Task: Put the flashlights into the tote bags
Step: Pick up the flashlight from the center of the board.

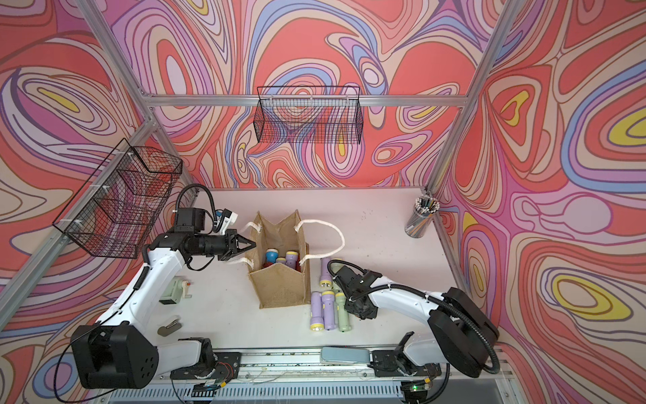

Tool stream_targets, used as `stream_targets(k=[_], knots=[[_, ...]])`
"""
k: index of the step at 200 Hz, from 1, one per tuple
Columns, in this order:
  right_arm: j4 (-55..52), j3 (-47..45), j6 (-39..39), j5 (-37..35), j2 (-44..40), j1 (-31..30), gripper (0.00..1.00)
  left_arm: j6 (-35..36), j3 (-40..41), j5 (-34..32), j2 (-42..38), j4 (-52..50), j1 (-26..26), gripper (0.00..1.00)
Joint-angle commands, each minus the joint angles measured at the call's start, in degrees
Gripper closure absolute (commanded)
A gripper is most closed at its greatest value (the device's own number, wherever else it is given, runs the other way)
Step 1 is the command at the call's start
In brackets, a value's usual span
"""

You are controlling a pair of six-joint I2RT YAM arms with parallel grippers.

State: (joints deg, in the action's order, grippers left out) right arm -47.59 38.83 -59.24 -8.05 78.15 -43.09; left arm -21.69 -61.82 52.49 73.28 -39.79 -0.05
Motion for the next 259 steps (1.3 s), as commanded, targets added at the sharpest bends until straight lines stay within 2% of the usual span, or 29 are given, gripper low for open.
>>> stream_targets(k=[1,55,85,107,127,159,219,259], knots=[[-9.15,5.74,-1.66,-7.54,-1.51,0.29,0.77,0.05,-0.22,0.38,0.47,0.89,-0.01,0.97],[-28.04,22.5,-2.3,-25.64,-7.5,1.18,0.78,0.25,-0.23,0.1,0.05,0.5,-0.03,0.97],[-41.3,39.1,-1.15,-36.27,-8.36,1.31,0.8,0.41,-0.3,0.14,-0.18,0.41,-0.04,0.97],[-41.7,49.04,3.63,-39.34,-8.73,1.27,0.8,0.25,-0.08,0.52,-0.4,0.67,-0.03,0.97],[-32.81,52.55,12.37,-35.33,-8.53,1.34,0.8,0.17,0.1,0.44,-0.76,0.83,0.01,0.97],[-18.51,54.27,21.25,-22.63,-2.89,1.21,0.81,0.13,0.25,0.55,-0.77,0.94,-0.02,0.97],[2.63,55.28,28.37,-4.42,9.63,-2.02,0.82,0.35,0.52,-0.11,-1.37,0.77,-0.03,0.97],[9.01,58.05,31.98,2.16,15.6,-6.28,0.82,0.43,0.63,0.01,-1.33,0.68,0.0,0.97]])
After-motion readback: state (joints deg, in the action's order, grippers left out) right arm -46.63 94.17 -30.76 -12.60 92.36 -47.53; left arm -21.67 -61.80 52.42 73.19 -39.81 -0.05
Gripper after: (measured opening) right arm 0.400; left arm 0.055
